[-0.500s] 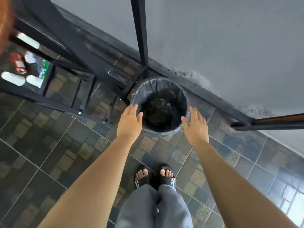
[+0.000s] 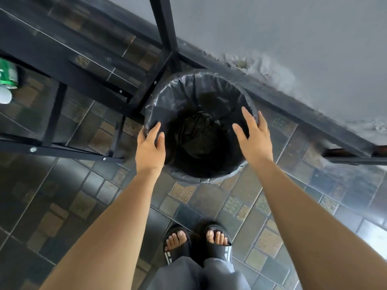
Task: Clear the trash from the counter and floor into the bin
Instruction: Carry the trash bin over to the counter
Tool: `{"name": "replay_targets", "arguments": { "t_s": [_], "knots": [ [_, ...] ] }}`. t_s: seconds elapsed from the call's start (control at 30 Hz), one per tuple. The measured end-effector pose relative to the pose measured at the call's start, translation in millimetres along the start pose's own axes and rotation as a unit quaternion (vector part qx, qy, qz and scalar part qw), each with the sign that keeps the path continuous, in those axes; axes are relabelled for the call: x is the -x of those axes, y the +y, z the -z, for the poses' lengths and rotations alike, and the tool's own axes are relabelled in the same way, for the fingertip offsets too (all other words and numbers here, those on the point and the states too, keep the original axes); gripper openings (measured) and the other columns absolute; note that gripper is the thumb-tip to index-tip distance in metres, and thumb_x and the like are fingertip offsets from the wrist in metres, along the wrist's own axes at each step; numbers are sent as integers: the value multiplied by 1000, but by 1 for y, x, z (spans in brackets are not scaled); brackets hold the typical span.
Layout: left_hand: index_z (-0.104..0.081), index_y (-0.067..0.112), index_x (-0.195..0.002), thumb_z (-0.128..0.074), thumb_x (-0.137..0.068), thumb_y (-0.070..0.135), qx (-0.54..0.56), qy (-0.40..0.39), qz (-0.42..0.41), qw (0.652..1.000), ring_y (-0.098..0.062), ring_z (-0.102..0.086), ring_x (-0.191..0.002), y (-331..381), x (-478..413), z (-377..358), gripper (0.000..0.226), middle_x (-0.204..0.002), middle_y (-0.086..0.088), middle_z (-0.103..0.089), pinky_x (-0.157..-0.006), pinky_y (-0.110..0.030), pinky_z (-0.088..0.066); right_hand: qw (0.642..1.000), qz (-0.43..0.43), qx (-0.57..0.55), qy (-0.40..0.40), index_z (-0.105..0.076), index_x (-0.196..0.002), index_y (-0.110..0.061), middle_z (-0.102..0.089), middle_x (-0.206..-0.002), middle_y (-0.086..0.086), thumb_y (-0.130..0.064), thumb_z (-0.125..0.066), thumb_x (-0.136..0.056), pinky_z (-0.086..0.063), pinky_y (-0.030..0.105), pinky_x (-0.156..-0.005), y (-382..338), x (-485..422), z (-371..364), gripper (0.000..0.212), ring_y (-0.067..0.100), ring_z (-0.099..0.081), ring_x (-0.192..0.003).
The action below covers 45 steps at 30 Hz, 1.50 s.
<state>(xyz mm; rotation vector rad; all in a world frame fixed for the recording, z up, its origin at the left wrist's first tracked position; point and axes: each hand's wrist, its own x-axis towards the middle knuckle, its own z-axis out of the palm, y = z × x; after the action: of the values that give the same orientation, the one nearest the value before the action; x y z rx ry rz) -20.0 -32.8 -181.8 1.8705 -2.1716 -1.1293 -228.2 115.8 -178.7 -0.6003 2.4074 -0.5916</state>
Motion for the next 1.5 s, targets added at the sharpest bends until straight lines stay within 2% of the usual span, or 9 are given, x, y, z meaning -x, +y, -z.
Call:
{"name": "replay_targets", "arguments": {
  "t_s": [0.1,0.27,0.37,0.47,0.7,0.97,1.2,1.37,1.5],
  "knots": [
    [-52,39,-139,-46,-103,33,79,2,5,997,-17,-27,-144,-2,-9,-8,38,-153,-3,-38,-103,-20,-25,997,-12,-69,14,-30,-146,-51,-23,-159,0,-51,-45,-98,-36,43,-111,0,-5,-7,50,20,-34,-141],
    [-52,42,-139,-49,-102,32,180,31,57,982,-13,-16,-148,14,2,-11,38,-156,0,-34,-111,-27,-20,988,-50,-137,47,-37,-145,-46,-33,-156,-4,-44,-51,-98,-34,37,-112,-5,3,-8,49,17,-37,-140],
    [-50,43,-140,-49,-102,31,185,25,58,981,-11,-13,-149,25,16,1,40,-157,-2,-32,-108,-24,-19,984,-71,-152,52,-38,-144,-47,-35,-154,-7,-45,-53,-97,-37,39,-112,-8,20,3,50,16,-37,-139],
    [-49,42,-141,-49,-102,32,165,17,56,985,-12,-14,-148,40,36,24,40,-157,-3,-32,-112,-29,-21,982,-90,-157,57,-38,-144,-47,-35,-155,-8,-44,-54,-97,-35,38,-112,-19,46,24,50,16,-36,-140],
    [-51,42,-140,-49,-101,34,174,15,53,983,-13,-17,-148,98,106,116,39,-155,-1,-38,-113,-29,-21,976,-105,-183,58,-38,-144,-48,-33,-156,-8,-44,-54,-96,-33,37,-112,-78,130,115,50,15,-35,-141],
    [-51,43,-140,-49,-101,37,186,29,34,981,-12,-17,-148,164,214,256,39,-154,2,-40,-116,-36,-22,980,-66,-175,63,-38,-143,-49,-32,-156,-7,-46,-52,-96,-34,41,-113,-164,252,236,49,18,-33,-142],
    [-48,47,-140,-49,-99,43,213,64,46,974,-20,-24,-147,183,297,339,40,-157,-2,-34,-117,-43,-25,985,4,-166,39,-39,-143,-48,-34,-156,-7,-43,-53,-96,-34,44,-114,-211,331,302,49,21,-35,-142],
    [-48,44,-141,-47,-100,44,230,93,40,968,-23,-32,-144,179,349,383,41,-153,-3,-40,-116,-46,-29,981,76,-173,33,-42,-142,-46,-38,-152,-12,-39,-54,-96,-35,36,-110,-234,375,330,48,16,-40,-138],
    [-50,41,-140,-49,-100,41,270,128,31,954,-20,-36,-141,170,384,413,40,-150,-1,-44,-115,-42,-31,974,115,-195,14,-43,-142,-46,-39,-152,-13,-34,-54,-97,-34,30,-107,-251,400,337,48,13,-38,-138]
  ]
}}
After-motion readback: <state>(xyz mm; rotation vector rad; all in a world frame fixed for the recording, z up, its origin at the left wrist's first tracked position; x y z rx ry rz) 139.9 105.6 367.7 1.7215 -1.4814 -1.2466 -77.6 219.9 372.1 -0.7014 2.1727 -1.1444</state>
